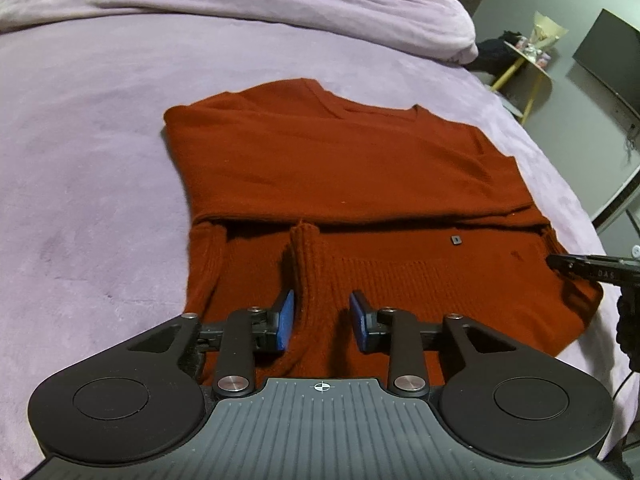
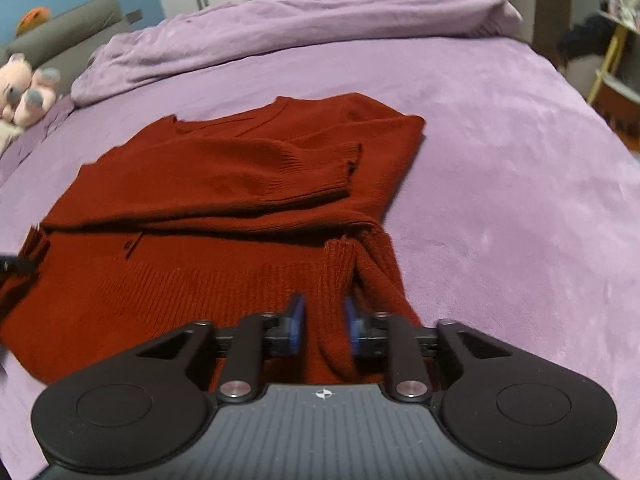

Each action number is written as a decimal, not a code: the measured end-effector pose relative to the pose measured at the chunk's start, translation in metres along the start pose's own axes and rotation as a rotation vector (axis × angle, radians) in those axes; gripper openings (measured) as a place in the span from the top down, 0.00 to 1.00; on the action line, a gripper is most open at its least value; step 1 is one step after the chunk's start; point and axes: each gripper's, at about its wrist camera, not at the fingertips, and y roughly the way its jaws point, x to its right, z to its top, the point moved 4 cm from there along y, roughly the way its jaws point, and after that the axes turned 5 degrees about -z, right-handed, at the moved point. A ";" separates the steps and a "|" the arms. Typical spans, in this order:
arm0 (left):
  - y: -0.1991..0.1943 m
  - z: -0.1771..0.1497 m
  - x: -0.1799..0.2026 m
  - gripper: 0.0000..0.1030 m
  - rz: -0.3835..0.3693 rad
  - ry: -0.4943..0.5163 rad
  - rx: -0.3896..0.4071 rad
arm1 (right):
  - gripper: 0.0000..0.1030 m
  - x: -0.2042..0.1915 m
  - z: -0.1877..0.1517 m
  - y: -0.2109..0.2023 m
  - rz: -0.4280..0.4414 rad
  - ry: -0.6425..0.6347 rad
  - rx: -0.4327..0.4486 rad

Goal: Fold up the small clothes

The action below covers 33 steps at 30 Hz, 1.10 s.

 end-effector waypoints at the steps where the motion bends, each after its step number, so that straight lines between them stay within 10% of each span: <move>1: 0.001 0.000 0.000 0.89 0.013 0.006 -0.003 | 0.93 -0.002 0.000 -0.001 -0.003 -0.008 0.007; 12: -0.054 0.083 0.007 0.92 0.034 0.059 0.263 | 0.94 0.000 0.076 -0.024 -0.007 0.078 0.293; 21: 0.031 0.096 -0.041 0.91 0.137 -0.055 0.147 | 0.90 0.012 0.084 0.059 -0.063 0.088 0.122; 27: 0.029 0.072 -0.036 0.57 0.027 -0.011 0.123 | 0.64 0.005 0.074 0.054 -0.028 0.008 0.087; 33: 0.036 0.069 -0.031 0.90 0.050 0.018 0.088 | 0.91 -0.010 0.077 0.049 -0.095 -0.089 0.129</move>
